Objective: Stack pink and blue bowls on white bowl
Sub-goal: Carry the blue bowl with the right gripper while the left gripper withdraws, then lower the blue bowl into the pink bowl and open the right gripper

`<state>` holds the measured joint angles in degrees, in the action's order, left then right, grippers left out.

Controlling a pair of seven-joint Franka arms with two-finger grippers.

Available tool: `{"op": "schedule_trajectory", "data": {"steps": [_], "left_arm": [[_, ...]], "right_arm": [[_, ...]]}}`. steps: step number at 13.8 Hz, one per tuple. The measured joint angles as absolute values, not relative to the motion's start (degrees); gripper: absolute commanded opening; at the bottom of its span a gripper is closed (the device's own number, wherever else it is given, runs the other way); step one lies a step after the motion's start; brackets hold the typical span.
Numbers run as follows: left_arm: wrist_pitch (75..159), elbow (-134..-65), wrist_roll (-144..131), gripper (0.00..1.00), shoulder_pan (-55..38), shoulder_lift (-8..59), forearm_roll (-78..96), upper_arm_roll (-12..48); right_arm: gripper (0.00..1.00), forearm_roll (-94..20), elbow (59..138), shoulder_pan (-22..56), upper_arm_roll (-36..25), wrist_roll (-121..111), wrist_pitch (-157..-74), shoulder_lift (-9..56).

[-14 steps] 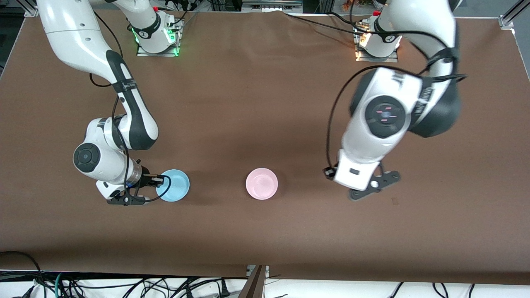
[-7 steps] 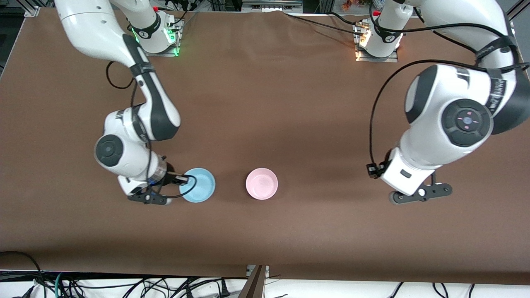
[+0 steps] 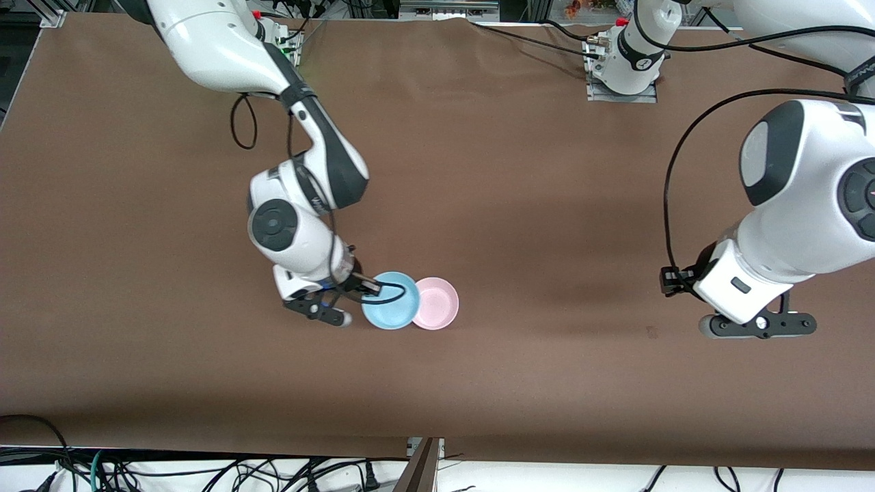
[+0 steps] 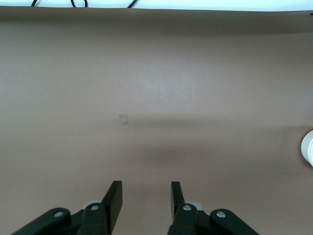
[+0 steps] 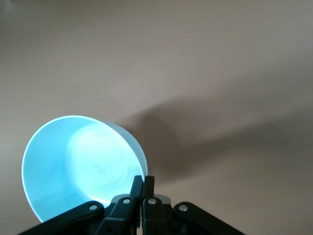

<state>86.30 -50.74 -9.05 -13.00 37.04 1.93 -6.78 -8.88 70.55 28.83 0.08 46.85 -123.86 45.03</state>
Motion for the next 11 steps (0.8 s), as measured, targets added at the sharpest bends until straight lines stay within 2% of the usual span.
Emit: {"op": "schedule_trajectory", "data": {"steps": [5, 11], "left_arm": [[86.28, -51.65, -0.62, 0.49, -8.69, 36.27, 3.67, -6.81], [86.28, -52.73, 3.77, 0.49, -7.18, 35.78, 3.83, -6.77]], "right_arm": [[0.0, -8.89, 67.59, 31.37, 0.13, 54.86, -128.59, 49.21], [0.0, -9.45, 67.44, 32.22, 0.13, 56.98, -128.69, 50.22]]}}
